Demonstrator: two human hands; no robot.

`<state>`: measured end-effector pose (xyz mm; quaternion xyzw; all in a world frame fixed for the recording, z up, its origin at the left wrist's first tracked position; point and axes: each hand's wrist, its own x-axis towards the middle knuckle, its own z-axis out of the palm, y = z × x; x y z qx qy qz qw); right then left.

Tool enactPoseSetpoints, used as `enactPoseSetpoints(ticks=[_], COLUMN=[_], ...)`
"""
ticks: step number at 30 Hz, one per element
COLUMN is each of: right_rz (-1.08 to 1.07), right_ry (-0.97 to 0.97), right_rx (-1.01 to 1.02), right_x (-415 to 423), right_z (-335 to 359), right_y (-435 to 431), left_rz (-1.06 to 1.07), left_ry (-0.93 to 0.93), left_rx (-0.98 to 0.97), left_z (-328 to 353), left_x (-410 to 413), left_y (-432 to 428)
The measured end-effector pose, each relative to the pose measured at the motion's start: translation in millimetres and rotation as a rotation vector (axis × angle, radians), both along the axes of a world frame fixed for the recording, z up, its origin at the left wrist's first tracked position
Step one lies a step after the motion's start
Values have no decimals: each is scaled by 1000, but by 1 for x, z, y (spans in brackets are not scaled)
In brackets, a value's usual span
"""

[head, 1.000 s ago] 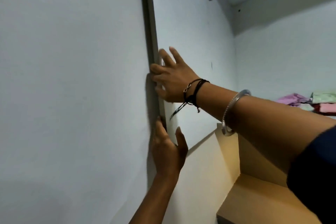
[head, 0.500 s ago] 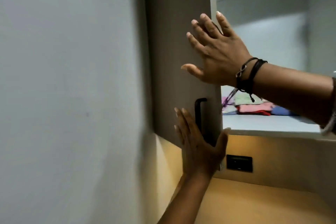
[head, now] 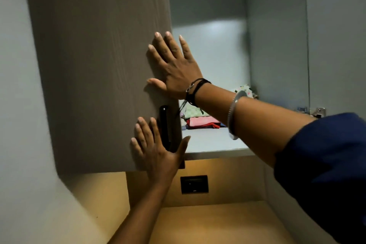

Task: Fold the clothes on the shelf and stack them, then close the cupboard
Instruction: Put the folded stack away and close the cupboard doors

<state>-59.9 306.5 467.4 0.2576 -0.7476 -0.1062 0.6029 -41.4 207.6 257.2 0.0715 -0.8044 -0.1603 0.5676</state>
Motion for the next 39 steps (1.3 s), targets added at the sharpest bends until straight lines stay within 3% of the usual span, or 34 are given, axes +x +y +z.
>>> enactPoseSetpoints(ticks=[7,13,17,20,22,25,29,32,33,35,37,39], right_rz=[14,-3,-17,-30,91,181,68,-139,-155,96,465,647], right_ry=[-54,-190,-298,-325,-235,56,362,498,460,119,-338,-585], right_rx=[-36,14,-101,-193,-252,-351,-479,-780,-941,-1313,-1420,-1417], right_x=[-23,7,63,135,197,276,328,338,337,333,326,328], right_z=[-8,-33,-62,-80,-97,-128,-159,-172,-174,-174,-180,-184], right_y=[-4,11,50,89,123,189,275,331,348,361,364,359], left_rz=[37,-149,-341,-488,-610,-768,-777,-765,-749,-716,-685,-633], left_ry=[-51,-131,29,159,236,338,418,406,376,287,185,121], left_rx=[-31,-47,64,-77,-233,-448,-823,-985,-1017,-1060,-1099,-1121], left_z=[1,9,26,59,85,119,142,147,149,154,158,161], left_x=[-12,24,80,129,163,215,266,291,299,306,305,298], left_y=[1,-9,3,43,82,148,240,304,321,346,357,356])
